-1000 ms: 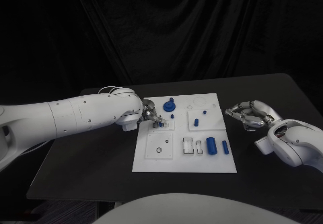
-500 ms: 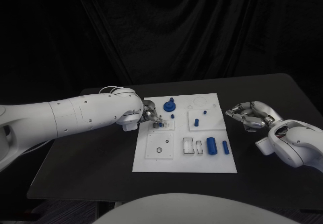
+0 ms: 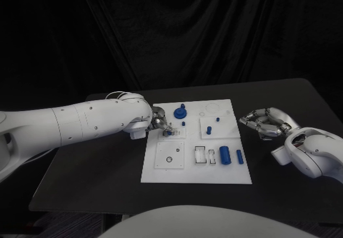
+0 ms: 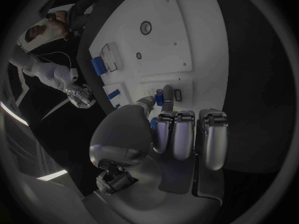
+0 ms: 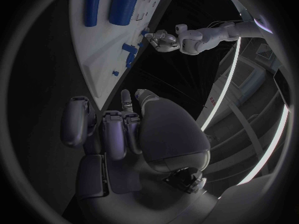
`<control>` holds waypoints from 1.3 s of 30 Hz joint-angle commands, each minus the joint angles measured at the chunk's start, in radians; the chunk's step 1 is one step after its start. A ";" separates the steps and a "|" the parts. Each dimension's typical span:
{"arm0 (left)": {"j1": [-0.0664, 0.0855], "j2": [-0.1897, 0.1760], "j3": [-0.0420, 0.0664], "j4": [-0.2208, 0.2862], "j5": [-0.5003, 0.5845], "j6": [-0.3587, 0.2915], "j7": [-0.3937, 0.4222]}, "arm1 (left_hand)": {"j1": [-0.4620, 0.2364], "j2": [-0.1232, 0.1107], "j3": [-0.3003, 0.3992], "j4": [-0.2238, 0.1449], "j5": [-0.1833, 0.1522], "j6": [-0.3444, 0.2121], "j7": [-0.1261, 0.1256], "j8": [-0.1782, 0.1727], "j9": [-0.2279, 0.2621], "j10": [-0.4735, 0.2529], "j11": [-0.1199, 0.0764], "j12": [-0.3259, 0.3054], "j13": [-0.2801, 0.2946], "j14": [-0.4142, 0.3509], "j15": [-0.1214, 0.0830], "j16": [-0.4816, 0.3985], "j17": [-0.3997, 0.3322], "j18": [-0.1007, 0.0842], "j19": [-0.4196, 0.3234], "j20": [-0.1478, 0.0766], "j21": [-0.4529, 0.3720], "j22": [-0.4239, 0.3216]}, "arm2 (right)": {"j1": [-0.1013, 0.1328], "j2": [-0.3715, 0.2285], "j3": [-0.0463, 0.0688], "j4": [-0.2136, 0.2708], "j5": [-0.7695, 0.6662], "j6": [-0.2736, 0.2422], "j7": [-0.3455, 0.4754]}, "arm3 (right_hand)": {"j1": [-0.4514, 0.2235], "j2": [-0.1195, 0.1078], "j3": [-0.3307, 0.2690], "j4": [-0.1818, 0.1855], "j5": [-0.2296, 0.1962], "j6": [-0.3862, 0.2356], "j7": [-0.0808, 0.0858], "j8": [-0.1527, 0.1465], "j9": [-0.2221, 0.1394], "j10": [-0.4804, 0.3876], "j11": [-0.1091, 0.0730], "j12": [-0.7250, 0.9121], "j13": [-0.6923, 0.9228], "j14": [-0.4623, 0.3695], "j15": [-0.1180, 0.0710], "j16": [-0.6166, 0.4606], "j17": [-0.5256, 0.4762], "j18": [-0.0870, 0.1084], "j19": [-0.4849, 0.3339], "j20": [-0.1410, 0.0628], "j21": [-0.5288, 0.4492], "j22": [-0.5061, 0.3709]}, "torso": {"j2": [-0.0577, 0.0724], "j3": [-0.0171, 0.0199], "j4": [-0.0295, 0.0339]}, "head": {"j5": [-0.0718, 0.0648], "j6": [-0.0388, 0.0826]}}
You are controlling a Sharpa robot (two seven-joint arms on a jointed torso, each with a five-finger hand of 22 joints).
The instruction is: Assemble the parts on the task board
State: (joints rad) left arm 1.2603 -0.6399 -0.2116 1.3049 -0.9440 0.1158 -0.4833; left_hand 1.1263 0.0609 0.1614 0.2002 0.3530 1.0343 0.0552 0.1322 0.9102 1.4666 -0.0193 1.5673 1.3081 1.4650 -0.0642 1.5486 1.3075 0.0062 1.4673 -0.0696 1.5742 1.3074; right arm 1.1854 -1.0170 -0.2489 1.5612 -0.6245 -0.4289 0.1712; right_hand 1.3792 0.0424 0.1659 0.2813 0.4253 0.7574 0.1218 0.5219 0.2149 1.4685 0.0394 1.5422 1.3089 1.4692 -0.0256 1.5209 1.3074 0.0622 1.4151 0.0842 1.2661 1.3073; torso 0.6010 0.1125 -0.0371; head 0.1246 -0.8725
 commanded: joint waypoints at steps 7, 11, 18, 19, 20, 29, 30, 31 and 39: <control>-0.003 0.000 0.001 0.000 0.006 0.017 0.028 | 0.012 -0.011 0.043 -0.012 0.052 -0.006 0.001 -0.007 0.001 0.096 0.006 -0.005 0.255 0.082 0.005 -0.004 0.201 -0.006 0.103 0.007 -0.003 0.263 | -0.002 0.003 0.001 -0.001 -0.005 0.012 -0.018 | 0.010 0.002 0.007 0.002 0.008 -0.008 0.000 0.006 -0.001 0.022 0.006 -0.008 0.191 0.070 0.004 -0.006 0.184 0.016 -0.009 0.003 -0.010 0.157 | 0.000 -0.0004 -0.0002 | 0.001 0.000; -0.003 0.001 0.001 0.000 0.006 0.015 0.032 | 0.011 -0.017 0.060 -0.016 0.069 -0.005 0.000 -0.006 0.003 0.096 0.005 -0.006 0.255 0.083 0.005 -0.004 0.202 -0.006 0.103 0.006 -0.003 0.263 | -0.002 0.004 0.001 -0.002 -0.005 0.013 -0.019 | 0.010 0.002 0.007 0.002 0.008 -0.008 0.000 0.006 -0.001 0.022 0.006 -0.008 0.191 0.070 0.004 -0.006 0.184 0.016 -0.009 0.003 -0.010 0.157 | 0.000 -0.0005 -0.0007 | 0.000 0.000; -0.004 0.003 0.001 0.000 0.006 0.007 0.037 | 0.010 -0.019 0.073 -0.019 0.076 -0.003 -0.001 -0.005 0.005 0.096 0.005 -0.006 0.255 0.083 0.005 -0.003 0.203 -0.006 0.103 0.006 -0.003 0.263 | -0.002 0.006 0.001 -0.003 -0.005 0.016 -0.022 | 0.011 0.002 0.007 0.002 0.009 -0.009 0.000 0.006 -0.001 0.021 0.006 -0.008 0.191 0.070 0.004 -0.007 0.184 0.016 -0.010 0.003 -0.012 0.156 | 0.000 -0.0004 -0.0005 | -0.002 0.000; -0.004 0.003 0.001 0.000 0.006 0.007 0.037 | 0.010 -0.019 0.076 -0.019 0.078 -0.002 -0.001 -0.004 0.005 0.095 0.005 -0.006 0.254 0.083 0.005 -0.003 0.203 -0.006 0.103 0.006 -0.003 0.263 | -0.002 0.006 0.001 -0.003 -0.005 0.017 -0.022 | 0.011 0.002 0.007 0.002 0.009 -0.009 0.000 0.006 -0.001 0.021 0.006 -0.008 0.191 0.070 0.004 -0.007 0.184 0.016 -0.010 0.003 -0.012 0.156 | 0.000 -0.0002 -0.0004 | -0.002 0.000; -0.004 0.003 0.001 0.000 0.006 0.006 0.038 | 0.009 -0.021 0.085 -0.021 0.085 -0.002 -0.001 -0.004 0.007 0.095 0.004 -0.006 0.254 0.083 0.005 -0.004 0.202 -0.006 0.103 0.006 -0.003 0.263 | -0.002 0.006 0.001 -0.004 -0.005 0.017 -0.023 | 0.011 0.002 0.007 0.002 0.009 -0.009 0.000 0.006 -0.001 0.021 0.006 -0.008 0.191 0.070 0.004 -0.007 0.184 0.016 -0.010 0.003 -0.012 0.156 | 0.000 -0.0002 -0.0004 | -0.002 0.000; -0.004 0.003 0.001 0.000 0.006 0.004 0.042 | 0.002 -0.041 0.142 -0.039 0.130 -0.002 -0.002 -0.001 0.015 0.095 0.003 -0.006 0.254 0.083 0.003 -0.004 0.203 -0.006 0.103 0.004 -0.003 0.263 | -0.002 0.008 0.001 -0.006 -0.005 0.021 -0.025 | 0.011 0.002 0.008 0.003 0.010 -0.010 0.000 0.006 -0.002 0.020 0.006 -0.009 0.189 0.069 0.004 -0.008 0.182 0.017 -0.011 0.004 -0.015 0.155 | 0.000 -0.0002 -0.0016 | -0.001 0.000; -0.004 0.003 0.001 0.000 0.006 0.005 0.042 | 0.005 -0.046 0.158 -0.048 0.145 -0.002 -0.002 0.000 0.017 0.095 0.003 -0.007 0.254 0.082 0.003 -0.004 0.202 -0.006 0.103 0.003 -0.003 0.263 | -0.002 0.009 0.001 -0.006 -0.005 0.021 -0.025 | 0.012 0.002 0.008 0.003 0.010 -0.010 0.001 0.006 -0.002 0.019 0.006 -0.009 0.188 0.069 0.005 -0.008 0.182 0.018 -0.013 0.004 -0.018 0.154 | 0.000 -0.0002 -0.0014 | -0.001 0.000; -0.004 0.003 0.001 0.000 0.006 0.005 0.043 | 0.008 -0.050 0.169 -0.055 0.151 -0.002 -0.002 0.000 0.019 0.095 0.002 -0.006 0.254 0.082 0.002 -0.004 0.202 -0.006 0.103 0.003 -0.003 0.263 | -0.002 0.009 0.001 -0.006 -0.005 0.021 -0.025 | 0.012 0.002 0.008 0.003 0.010 -0.010 0.001 0.006 -0.002 0.019 0.006 -0.009 0.188 0.069 0.005 -0.008 0.182 0.018 -0.013 0.004 -0.018 0.154 | 0.000 -0.0001 -0.0010 | -0.001 0.000; -0.005 0.003 0.001 0.001 0.006 -0.001 0.045 | -0.004 -0.070 0.235 -0.084 0.172 -0.003 -0.001 0.005 0.030 0.096 0.002 -0.006 0.255 0.082 0.002 -0.004 0.202 -0.006 0.103 0.003 -0.003 0.263 | -0.002 0.010 0.001 -0.007 -0.005 0.025 -0.028 | 0.012 0.002 0.008 0.003 0.011 -0.011 0.001 0.006 -0.002 0.018 0.006 -0.009 0.188 0.068 0.005 -0.008 0.181 0.018 -0.013 0.004 -0.019 0.154 | -0.001 0.0002 -0.0004 | -0.002 0.000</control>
State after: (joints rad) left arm 1.2567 -0.6384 -0.2116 1.3041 -0.9438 0.1190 -0.4570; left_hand 1.1221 -0.0038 0.3840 0.1245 0.5227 1.0328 0.0569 0.1334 0.9394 1.4666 -0.0193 1.5673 1.3080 1.4649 -0.0642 1.5487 1.3075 0.0062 1.4673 -0.0696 1.5742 1.3074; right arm 1.1854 -1.0072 -0.2489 1.5536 -0.6253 -0.4152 0.1601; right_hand 1.3790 0.0422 0.1687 0.2842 0.4292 0.7538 0.1254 0.5219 0.2143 1.4685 0.0394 1.5384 1.3101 1.4692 -0.0256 1.5180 1.3074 0.0622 1.4116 0.0876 1.2508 1.3081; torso 0.6007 0.1123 -0.0380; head 0.1227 -0.8725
